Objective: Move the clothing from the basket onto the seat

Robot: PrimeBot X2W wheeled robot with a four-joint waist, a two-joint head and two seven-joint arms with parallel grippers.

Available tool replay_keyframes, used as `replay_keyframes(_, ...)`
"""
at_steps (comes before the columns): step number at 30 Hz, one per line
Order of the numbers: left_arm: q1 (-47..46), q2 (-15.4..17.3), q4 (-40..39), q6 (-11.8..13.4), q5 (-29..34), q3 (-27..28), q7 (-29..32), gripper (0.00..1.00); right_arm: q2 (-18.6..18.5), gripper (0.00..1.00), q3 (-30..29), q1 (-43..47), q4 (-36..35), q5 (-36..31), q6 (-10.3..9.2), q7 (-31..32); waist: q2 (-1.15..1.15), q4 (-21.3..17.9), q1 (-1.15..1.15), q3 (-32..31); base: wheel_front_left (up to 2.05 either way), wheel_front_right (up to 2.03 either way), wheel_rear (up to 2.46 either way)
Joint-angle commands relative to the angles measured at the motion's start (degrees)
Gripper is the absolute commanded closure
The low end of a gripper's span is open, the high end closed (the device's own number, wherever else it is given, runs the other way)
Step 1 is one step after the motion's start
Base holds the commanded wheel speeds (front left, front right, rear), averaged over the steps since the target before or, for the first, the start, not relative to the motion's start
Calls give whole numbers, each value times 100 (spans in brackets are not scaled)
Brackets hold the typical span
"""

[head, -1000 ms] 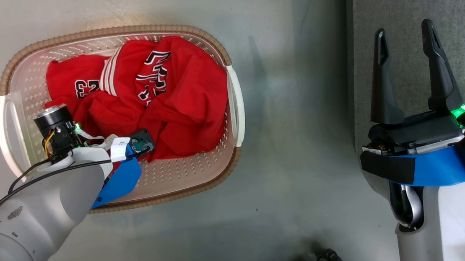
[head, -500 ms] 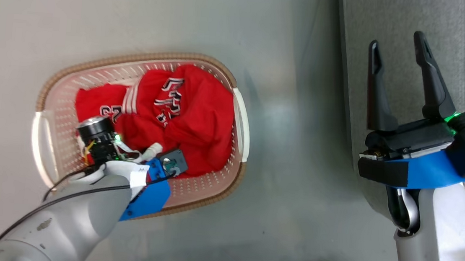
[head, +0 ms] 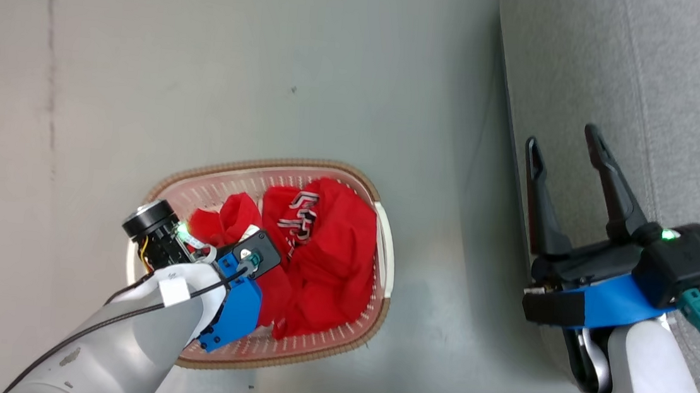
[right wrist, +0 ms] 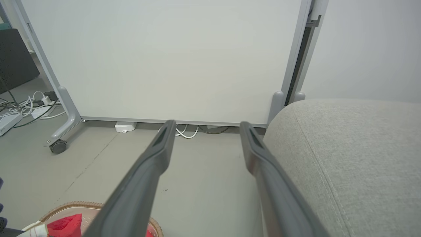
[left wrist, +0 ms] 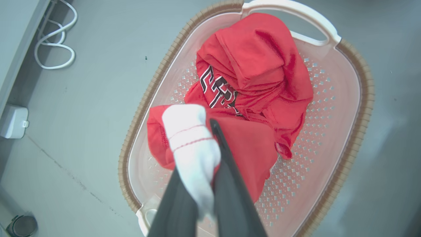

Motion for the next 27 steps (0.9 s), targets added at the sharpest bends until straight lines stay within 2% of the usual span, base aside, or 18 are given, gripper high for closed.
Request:
replay_keyframes(1,99,-30,46,4,-59,23,-140,100,-18,0,-25,134,41,-41,3,-18,0,175,1,-441,0,0,0)
replay_keyframes(8,275,-186,118,4,-446,181,-652,100,-9,0,-93,577,171,-86,3,-18,0,371,1,-1145,0,0,0)
replay_keyframes(16,460,-306,-189,68,-821,577,-853,100,40,0,-191,1058,240,-159,3,-18,0,574,1,-1857,0,0,0)
replay_keyframes(27,701,3,-1798,460,-872,1576,-855,100,85,0,-247,1456,305,-211,3,-18,0,685,1,-2462,0,0,0)
